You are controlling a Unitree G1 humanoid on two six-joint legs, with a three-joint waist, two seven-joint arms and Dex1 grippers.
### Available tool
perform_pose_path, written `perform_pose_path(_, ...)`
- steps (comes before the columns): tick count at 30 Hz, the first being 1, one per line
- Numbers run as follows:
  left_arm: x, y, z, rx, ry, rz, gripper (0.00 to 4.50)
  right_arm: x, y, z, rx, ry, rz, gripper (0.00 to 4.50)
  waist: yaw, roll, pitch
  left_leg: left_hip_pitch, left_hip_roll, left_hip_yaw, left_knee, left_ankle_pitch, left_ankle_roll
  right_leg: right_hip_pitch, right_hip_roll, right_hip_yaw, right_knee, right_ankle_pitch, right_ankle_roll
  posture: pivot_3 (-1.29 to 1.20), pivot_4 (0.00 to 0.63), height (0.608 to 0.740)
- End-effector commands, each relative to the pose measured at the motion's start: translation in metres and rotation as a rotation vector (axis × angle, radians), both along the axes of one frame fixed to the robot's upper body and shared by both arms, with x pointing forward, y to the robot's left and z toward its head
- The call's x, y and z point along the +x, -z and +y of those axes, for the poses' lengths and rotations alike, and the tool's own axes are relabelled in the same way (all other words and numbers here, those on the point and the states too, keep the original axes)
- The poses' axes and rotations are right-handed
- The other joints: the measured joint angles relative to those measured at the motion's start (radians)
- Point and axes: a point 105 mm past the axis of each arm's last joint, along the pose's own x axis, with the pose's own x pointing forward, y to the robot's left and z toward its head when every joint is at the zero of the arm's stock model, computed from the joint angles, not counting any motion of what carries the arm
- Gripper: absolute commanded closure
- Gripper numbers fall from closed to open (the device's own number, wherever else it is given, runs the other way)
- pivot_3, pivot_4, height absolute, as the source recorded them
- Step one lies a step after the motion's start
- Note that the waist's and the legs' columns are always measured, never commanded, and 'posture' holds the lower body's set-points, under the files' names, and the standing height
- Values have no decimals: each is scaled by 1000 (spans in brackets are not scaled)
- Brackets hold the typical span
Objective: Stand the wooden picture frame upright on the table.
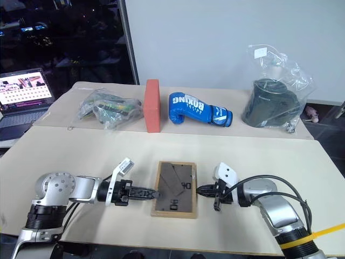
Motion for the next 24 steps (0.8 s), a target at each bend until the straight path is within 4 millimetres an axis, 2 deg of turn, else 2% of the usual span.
perform_pose_path(1,-11,-20,-7,-73,74,-48,49,2,-3,1,6,13,-39,4500,-2,0,0,0,0,0,0,0,0,0,0,0,0,0,0,0,150,686)
perform_pose_path(5,0,-17,1,-48,-5,-28,49,-1,1,-1,-1,22,-30,4500,-2,0,0,1,0,-1,0,1,-1,0,0,0,1,0,0,0,150,686)
perform_pose_path(12,14,-19,1,-79,-83,-14,49,-3,-1,4,16,26,-28,4500,-1,0,0,1,0,-1,0,2,-3,0,0,0,0,1,0,0,150,686)
perform_pose_path(17,18,-12,-7,-92,-109,16,49,-6,-8,11,42,25,-32,4500,-1,0,0,0,0,-1,-2,3,-5,0,0,0,0,1,0,0,150,686)
perform_pose_path(21,19,-7,-21,-98,-113,24,49,-6,-9,14,49,28,-27,4500,1,0,0,0,-1,-1,-4,4,-6,-1,0,0,-1,1,0,0,150,686)
perform_pose_path(24,20,-6,-20,-97,-124,28,49,-6,-9,15,48,30,-24,4500,0,0,0,0,-1,-1,-5,4,-7,-1,0,0,-2,1,0,0,150,686)
